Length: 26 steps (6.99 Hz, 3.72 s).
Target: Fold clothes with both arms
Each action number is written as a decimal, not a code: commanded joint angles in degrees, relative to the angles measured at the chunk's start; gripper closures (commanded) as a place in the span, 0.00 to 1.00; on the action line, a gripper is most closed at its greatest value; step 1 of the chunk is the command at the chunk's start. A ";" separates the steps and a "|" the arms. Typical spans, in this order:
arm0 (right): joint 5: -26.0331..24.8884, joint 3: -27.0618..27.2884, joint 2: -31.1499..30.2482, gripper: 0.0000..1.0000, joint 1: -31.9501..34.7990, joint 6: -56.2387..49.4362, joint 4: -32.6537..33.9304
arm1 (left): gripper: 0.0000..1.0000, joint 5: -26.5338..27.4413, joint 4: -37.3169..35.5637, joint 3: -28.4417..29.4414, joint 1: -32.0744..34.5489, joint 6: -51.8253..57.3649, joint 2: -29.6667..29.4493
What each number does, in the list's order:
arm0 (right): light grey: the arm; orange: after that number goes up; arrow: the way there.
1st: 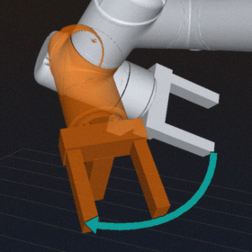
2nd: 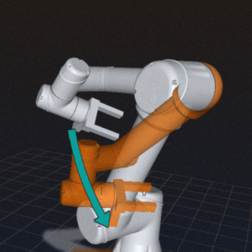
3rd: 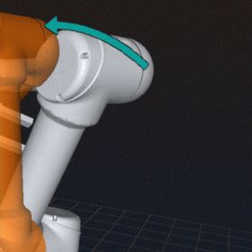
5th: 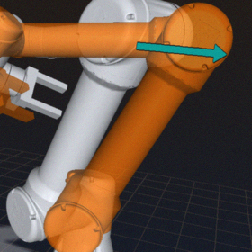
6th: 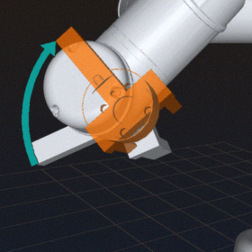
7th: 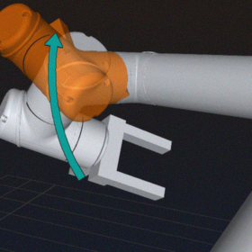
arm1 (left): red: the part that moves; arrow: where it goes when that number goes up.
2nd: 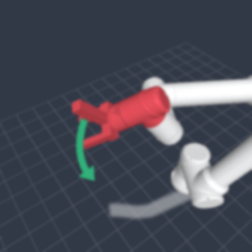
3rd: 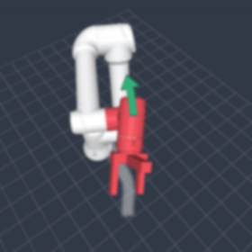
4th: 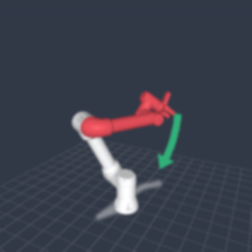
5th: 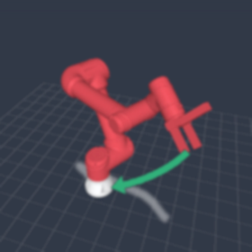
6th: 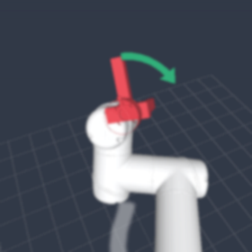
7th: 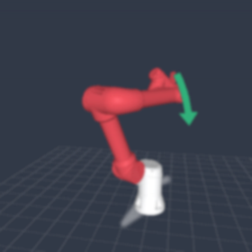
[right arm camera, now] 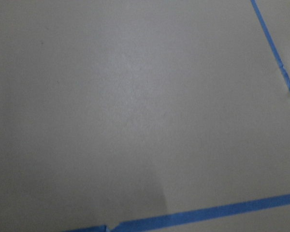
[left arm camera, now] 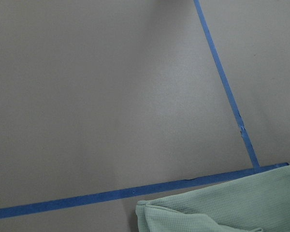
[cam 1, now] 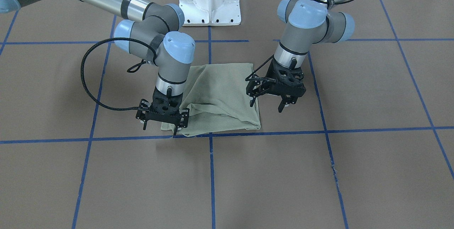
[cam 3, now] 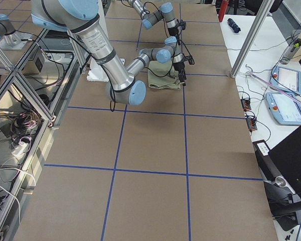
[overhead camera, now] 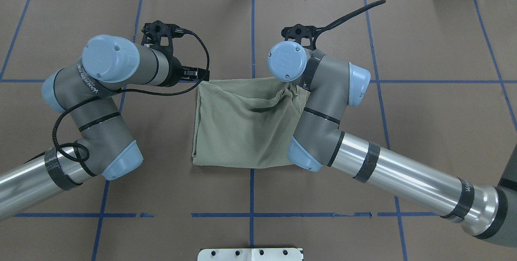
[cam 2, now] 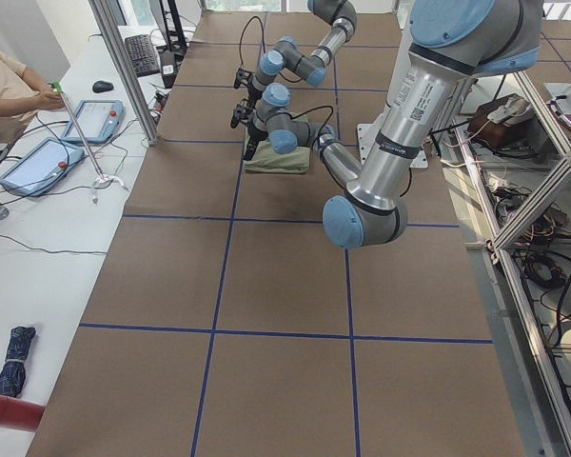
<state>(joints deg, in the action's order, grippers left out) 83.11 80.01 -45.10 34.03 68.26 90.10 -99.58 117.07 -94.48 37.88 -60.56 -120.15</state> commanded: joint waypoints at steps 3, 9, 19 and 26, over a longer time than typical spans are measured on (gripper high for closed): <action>9.52 0.93 2.82 0.00 0.60 8.83 -2.66 | 0.00 0.00 0.09 0.00 0.00 -0.09 0.00; 3.55 2.25 2.73 0.43 -5.02 15.06 1.30 | 0.00 0.00 0.17 0.00 -0.09 -0.44 0.00; -2.58 2.08 1.42 1.00 -6.08 16.03 4.46 | 0.00 0.00 0.17 -0.09 -0.18 -0.97 0.09; 4.47 1.37 3.09 0.00 -1.27 8.58 3.50 | 0.00 0.17 0.26 0.61 -1.05 -1.49 0.00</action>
<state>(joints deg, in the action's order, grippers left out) 83.19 80.76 -42.27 30.84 80.27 93.68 -99.51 117.31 -94.30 37.30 -61.57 -120.07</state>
